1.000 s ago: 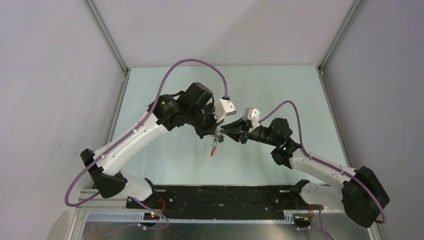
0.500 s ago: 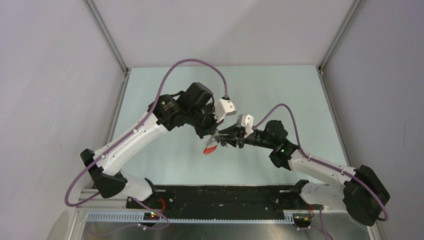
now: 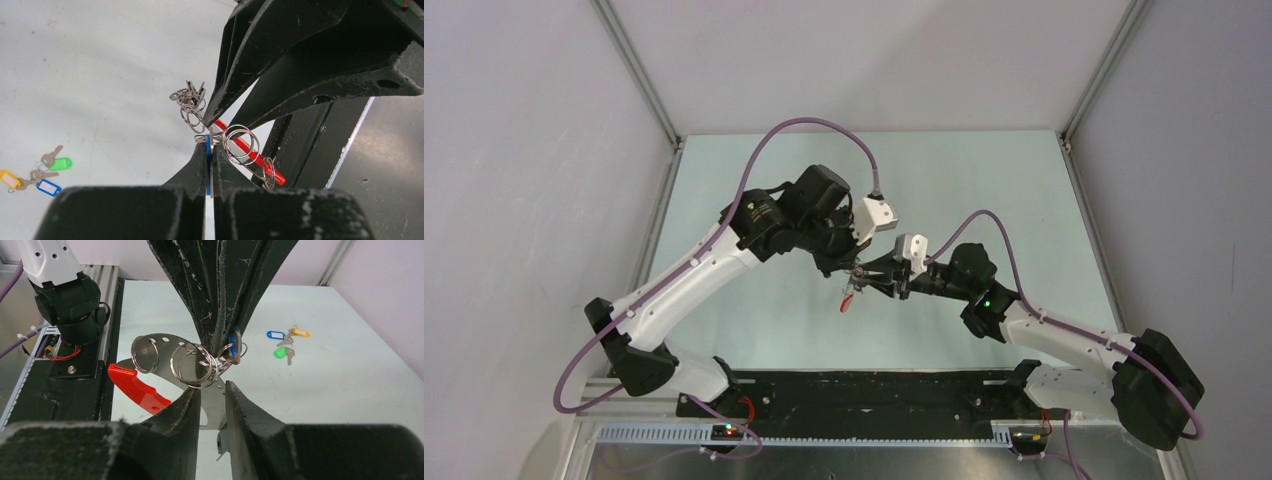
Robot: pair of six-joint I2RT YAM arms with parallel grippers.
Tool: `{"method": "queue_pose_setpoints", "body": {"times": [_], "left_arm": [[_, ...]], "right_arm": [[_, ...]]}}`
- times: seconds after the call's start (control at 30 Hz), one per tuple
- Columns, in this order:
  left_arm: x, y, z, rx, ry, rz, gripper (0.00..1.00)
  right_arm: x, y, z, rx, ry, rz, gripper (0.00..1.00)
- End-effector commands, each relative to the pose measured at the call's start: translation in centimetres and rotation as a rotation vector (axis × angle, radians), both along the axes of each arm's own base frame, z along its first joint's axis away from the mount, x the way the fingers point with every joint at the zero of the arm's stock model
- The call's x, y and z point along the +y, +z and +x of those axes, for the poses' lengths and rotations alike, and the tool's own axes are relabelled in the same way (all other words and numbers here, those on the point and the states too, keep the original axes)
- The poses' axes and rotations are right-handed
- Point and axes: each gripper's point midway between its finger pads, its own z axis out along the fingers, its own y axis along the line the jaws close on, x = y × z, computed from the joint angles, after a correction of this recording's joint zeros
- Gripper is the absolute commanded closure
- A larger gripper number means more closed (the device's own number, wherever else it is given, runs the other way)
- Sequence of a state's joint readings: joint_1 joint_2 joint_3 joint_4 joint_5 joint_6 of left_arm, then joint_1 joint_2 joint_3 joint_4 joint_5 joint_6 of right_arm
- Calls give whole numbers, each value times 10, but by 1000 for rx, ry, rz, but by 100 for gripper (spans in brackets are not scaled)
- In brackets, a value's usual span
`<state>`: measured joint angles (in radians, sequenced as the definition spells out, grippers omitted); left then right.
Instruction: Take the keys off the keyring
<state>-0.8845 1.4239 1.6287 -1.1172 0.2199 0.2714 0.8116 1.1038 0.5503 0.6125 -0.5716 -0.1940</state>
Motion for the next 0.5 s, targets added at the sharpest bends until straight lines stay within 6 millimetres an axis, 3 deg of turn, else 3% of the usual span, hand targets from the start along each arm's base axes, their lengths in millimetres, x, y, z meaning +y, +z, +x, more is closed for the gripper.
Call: {"method": "queue_pose_setpoints", "body": {"times": [0.0,0.33,0.47], "left_arm": [[-5,22,0,-57,-24,-68,100],[-7,20,-1,-47,-31,-66,100],[-7,20,-1,-47,-29,-69,100]], "right_arm": [[4,38,2,-84,-11,86,71],[2,54,7,-112,-77,178,72],[1,55,12,-123,-111,212,82]]}}
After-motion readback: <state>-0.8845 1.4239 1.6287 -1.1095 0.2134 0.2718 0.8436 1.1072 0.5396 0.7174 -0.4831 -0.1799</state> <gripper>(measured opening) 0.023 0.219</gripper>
